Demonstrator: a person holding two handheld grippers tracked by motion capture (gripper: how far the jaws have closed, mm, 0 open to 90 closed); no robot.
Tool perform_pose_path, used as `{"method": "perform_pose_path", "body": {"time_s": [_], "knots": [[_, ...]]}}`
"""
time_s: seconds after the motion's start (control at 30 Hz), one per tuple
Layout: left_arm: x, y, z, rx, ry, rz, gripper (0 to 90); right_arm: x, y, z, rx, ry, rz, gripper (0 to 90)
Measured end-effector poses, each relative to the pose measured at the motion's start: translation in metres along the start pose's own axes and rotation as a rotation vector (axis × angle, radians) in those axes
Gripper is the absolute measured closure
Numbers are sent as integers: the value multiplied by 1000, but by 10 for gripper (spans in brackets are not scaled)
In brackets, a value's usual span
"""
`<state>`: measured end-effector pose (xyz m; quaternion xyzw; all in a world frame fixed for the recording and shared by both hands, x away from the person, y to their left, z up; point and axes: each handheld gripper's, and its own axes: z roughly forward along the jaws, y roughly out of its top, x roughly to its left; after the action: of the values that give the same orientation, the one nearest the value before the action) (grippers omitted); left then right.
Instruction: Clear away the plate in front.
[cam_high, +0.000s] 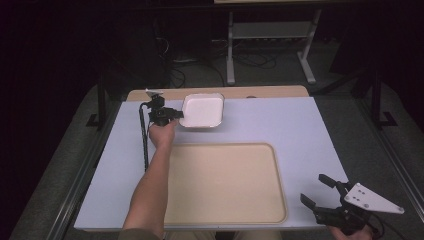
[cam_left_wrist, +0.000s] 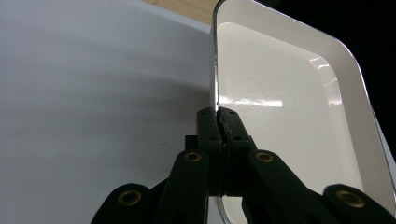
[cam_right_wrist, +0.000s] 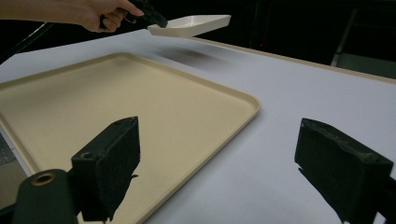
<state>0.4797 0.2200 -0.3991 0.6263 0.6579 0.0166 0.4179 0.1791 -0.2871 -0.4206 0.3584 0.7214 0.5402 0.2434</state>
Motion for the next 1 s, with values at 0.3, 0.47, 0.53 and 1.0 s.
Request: {"method": "perform_pose_path", "body": {"time_s": [0.3, 0.47, 0.53, 1.0], "knots": [[2, -9, -20, -26, -45, -11, 887, 1, 1, 1, 4, 10, -8, 132], [3, -14, -31, -25, -61, -5, 887, 2, 1, 2, 7, 12, -15, 132], [3, -16, -36, -26, -63, 0, 887, 2, 1, 3, 9, 12, -20, 132], [-5, -30, -58, -45, -102, 36, 887, 4, 1, 4, 23, 10, -27, 132]]}}
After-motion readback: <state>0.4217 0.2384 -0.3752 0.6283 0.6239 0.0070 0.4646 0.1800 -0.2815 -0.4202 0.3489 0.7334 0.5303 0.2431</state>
